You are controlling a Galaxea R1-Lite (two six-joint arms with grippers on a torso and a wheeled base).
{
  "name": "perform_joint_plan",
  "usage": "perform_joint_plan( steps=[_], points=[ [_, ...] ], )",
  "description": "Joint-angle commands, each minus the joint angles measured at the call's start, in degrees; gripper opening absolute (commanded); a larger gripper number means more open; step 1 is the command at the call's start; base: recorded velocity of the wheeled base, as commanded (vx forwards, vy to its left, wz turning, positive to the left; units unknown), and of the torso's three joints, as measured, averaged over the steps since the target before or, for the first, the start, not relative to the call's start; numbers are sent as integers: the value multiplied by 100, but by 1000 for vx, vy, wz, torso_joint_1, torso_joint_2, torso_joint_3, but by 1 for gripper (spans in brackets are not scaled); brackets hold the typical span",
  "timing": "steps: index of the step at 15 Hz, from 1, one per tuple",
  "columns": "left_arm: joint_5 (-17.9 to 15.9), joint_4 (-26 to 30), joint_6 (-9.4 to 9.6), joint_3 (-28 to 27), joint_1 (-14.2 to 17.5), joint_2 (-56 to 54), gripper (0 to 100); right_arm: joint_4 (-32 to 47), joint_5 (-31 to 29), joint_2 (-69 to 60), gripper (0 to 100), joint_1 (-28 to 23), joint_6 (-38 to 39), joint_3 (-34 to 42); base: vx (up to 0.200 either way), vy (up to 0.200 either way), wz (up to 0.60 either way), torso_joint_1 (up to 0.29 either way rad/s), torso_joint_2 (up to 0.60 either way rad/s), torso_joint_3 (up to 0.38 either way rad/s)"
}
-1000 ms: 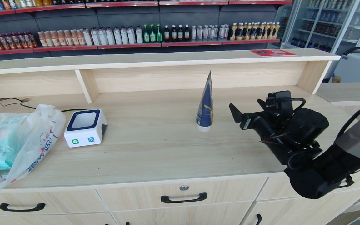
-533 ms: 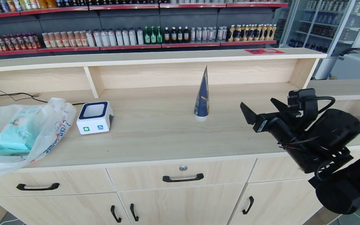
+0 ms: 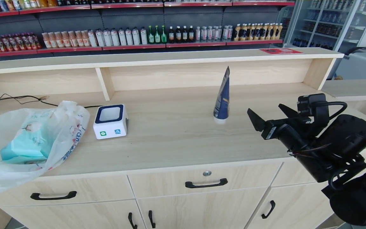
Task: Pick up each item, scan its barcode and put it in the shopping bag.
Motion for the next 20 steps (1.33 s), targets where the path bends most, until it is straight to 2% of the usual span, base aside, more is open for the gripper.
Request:
perform_joint_plan(
  steps=[1,10,13,16,20],
  points=[
    [1,-1,-2,0,0,6,0,-8,-2,-29,100,2,-20,-25,0,200,0,-2,7,7],
    [1,-1,-2,0,0,-2,0,-8,-11,-117,100,-86,-11,160,0,200,0,3,3,2],
    [1,-1,7,0,0,6,0,-8,-11,-81,100,-192,-11,160,0,0,0,0,0,0],
    [1,-1,-2,0,0,6,0,-8,-28,-125,100,-728,-2,423,133,0,0,2,3,2],
    [1,-19,16,0,0,-2,0,-8,-28,-64,100,-587,7,379,150,0,0,-1,2,4]
  ],
)
